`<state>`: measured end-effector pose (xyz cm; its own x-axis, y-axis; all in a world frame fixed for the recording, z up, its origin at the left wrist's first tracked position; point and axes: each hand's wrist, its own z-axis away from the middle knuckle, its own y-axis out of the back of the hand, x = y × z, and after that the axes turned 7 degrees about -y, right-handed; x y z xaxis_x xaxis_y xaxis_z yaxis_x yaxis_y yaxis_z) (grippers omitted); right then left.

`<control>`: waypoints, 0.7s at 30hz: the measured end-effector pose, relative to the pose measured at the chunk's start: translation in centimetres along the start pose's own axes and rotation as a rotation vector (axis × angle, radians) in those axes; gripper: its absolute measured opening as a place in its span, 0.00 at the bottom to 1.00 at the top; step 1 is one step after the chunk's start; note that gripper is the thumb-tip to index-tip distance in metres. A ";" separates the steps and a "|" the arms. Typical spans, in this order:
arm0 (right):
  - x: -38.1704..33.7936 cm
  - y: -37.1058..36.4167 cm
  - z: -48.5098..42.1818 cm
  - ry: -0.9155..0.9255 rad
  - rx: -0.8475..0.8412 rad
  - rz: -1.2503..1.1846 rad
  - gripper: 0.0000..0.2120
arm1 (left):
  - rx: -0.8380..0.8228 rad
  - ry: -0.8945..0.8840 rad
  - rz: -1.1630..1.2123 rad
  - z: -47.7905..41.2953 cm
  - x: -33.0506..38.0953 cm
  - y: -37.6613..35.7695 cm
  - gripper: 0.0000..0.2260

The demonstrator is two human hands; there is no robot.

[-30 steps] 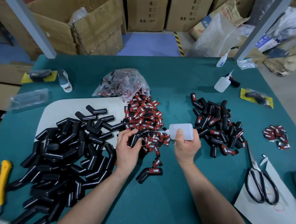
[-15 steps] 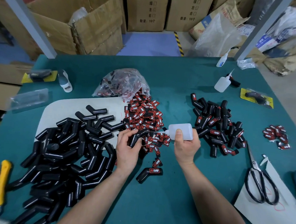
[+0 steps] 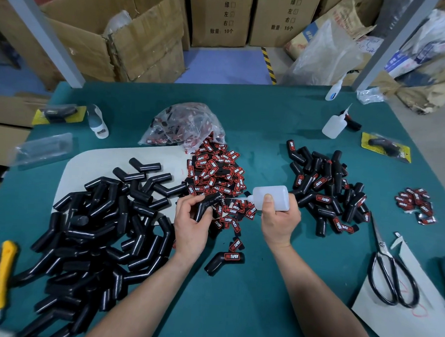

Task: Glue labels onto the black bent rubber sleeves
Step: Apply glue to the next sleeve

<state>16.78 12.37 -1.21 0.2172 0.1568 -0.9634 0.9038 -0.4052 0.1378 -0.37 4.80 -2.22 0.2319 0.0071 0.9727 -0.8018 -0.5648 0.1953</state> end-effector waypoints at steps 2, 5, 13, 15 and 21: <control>0.0 0.0 0.0 -0.001 -0.003 0.002 0.15 | 0.000 -0.006 0.002 0.0 -0.1 0.0 0.20; 0.0 0.0 0.0 -0.014 0.007 -0.001 0.15 | 0.007 -0.016 -0.005 0.0 -0.1 -0.1 0.20; -0.3 0.0 0.2 -0.033 0.018 -0.009 0.15 | 0.017 -0.032 -0.005 0.0 -0.1 -0.1 0.21; -0.4 0.0 0.2 -0.038 0.012 -0.008 0.15 | 0.008 -0.030 0.004 0.0 -0.1 -0.1 0.21; -0.4 0.0 0.2 -0.037 0.012 -0.017 0.15 | -0.014 -0.015 0.008 0.0 -0.1 -0.1 0.20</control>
<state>16.59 12.15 -0.86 0.1877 0.1303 -0.9735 0.9029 -0.4131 0.1188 -0.33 4.86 -2.30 0.2342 -0.0100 0.9721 -0.8110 -0.5534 0.1897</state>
